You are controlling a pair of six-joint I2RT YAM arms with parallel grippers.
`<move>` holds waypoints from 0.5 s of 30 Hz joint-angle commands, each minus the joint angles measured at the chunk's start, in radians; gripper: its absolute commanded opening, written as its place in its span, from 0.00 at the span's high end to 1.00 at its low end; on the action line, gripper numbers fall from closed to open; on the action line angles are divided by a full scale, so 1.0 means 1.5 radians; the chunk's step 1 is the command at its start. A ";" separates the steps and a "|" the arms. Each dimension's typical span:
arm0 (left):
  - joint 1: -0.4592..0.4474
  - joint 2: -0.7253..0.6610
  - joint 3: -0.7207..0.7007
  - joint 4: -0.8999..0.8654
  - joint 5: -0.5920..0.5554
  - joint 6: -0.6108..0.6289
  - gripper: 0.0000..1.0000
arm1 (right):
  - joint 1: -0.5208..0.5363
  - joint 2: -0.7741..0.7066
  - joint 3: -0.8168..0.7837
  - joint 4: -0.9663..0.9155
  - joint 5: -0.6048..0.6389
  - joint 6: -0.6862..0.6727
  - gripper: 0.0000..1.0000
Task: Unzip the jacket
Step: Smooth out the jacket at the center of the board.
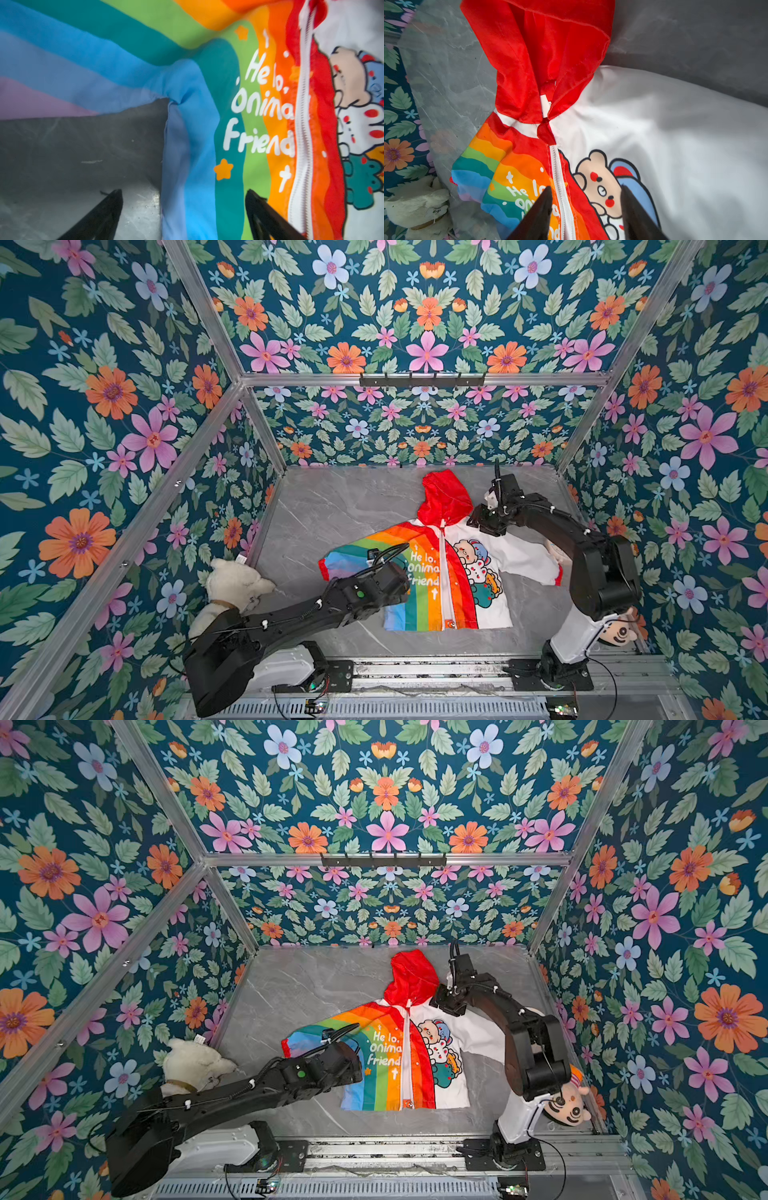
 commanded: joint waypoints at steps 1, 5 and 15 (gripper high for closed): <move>0.016 -0.030 0.012 -0.042 -0.050 0.031 0.03 | 0.001 -0.077 -0.055 0.037 0.041 0.033 0.44; 0.115 -0.065 0.013 -0.029 -0.020 0.081 0.03 | 0.001 -0.158 -0.116 0.048 0.067 0.049 0.42; 0.485 -0.055 0.041 -0.007 0.120 0.224 0.08 | -0.060 -0.271 -0.184 -0.046 0.103 0.082 0.43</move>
